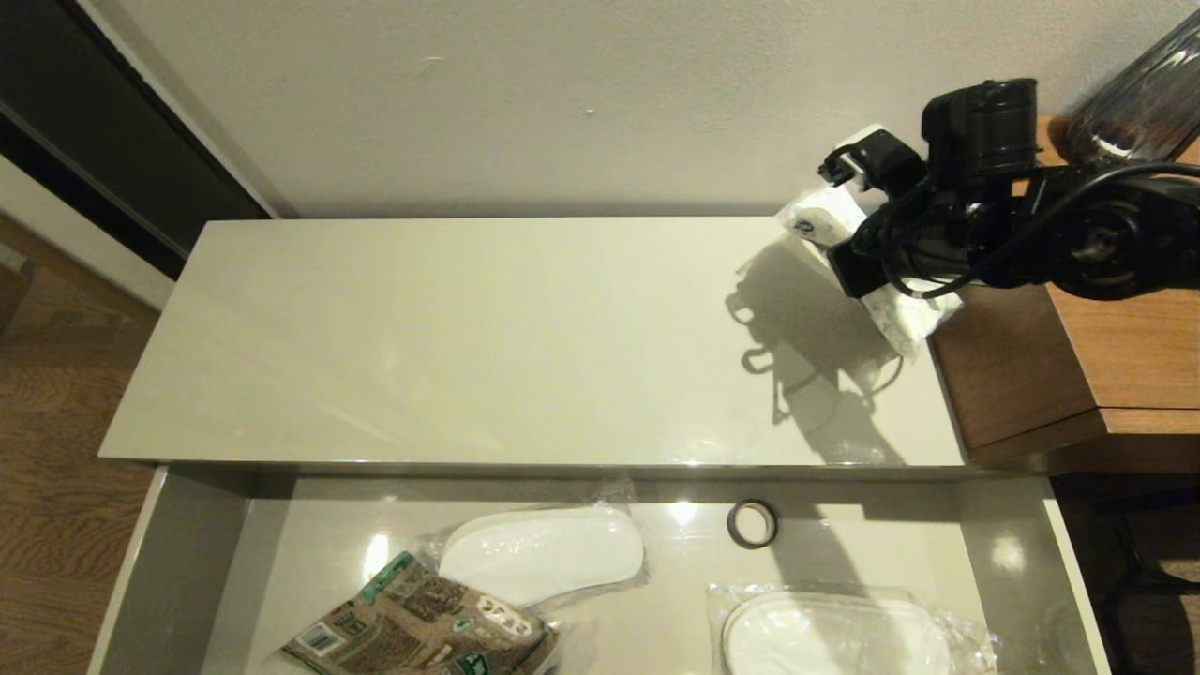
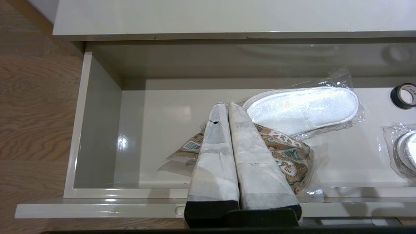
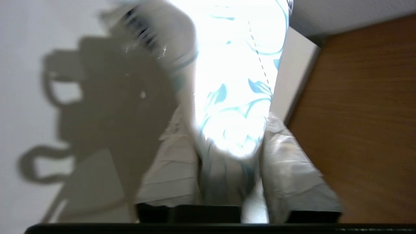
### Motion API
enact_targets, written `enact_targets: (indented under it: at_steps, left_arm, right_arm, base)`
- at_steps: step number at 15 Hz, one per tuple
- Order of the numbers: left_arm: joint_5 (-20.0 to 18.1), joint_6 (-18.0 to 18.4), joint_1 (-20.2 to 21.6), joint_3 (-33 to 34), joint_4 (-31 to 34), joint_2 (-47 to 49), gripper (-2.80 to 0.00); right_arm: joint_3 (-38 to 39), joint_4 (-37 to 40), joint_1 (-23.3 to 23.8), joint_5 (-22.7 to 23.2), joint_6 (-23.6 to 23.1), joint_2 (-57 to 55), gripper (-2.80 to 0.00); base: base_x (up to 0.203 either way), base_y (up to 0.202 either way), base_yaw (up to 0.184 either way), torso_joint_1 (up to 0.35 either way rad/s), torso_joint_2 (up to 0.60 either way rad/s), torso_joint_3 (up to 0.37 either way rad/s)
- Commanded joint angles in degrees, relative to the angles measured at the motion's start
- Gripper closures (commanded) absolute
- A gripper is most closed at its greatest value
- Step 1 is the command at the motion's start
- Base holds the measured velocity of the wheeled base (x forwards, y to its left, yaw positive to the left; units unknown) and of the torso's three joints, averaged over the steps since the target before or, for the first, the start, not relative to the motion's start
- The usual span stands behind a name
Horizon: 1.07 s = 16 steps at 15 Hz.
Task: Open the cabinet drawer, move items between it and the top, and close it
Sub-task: Place the tissue on the table
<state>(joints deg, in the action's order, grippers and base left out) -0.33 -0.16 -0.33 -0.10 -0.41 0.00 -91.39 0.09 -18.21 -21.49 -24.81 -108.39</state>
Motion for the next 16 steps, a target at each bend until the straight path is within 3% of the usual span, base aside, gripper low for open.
enact_targets:
  at_steps: [1, 5, 9, 12, 16]
  left_arm:
    - [0.0, 0.0, 0.0, 0.0, 0.0, 0.1, 0.00]
    - [0.0, 0.0, 0.0, 0.0, 0.0, 0.1, 0.00]
    - [0.0, 0.0, 0.0, 0.0, 0.0, 0.1, 0.00]
    - [0.0, 0.0, 0.0, 0.0, 0.0, 0.1, 0.00]
    - [0.0, 0.0, 0.0, 0.0, 0.0, 0.1, 0.00]
  right_arm:
    - [-4.0, -0.1, 2.2, -1.7, 0.2, -7.2, -2.80]
    - [0.2, 0.0, 2.2, -1.5, 0.4, -4.4, -2.80]
    - [2.1, 2.8, 1.8, -0.9, 0.2, 5.2, -2.80]
    - [2.8, 12.1, 0.3, -0.2, 0.2, 14.4, -2.80]
    - [12.9, 26.1, -1.7, 2.1, 1.4, 29.9, -2.80]
  base:
    - [0.000, 0.000, 0.000, 0.000, 0.00, 0.000]
    - [0.000, 0.000, 0.000, 0.000, 0.00, 0.000]
    - [0.000, 0.000, 0.000, 0.000, 0.00, 0.000]
    - [0.000, 0.000, 0.000, 0.000, 0.00, 0.000]
    - [0.000, 0.000, 0.000, 0.000, 0.00, 0.000]
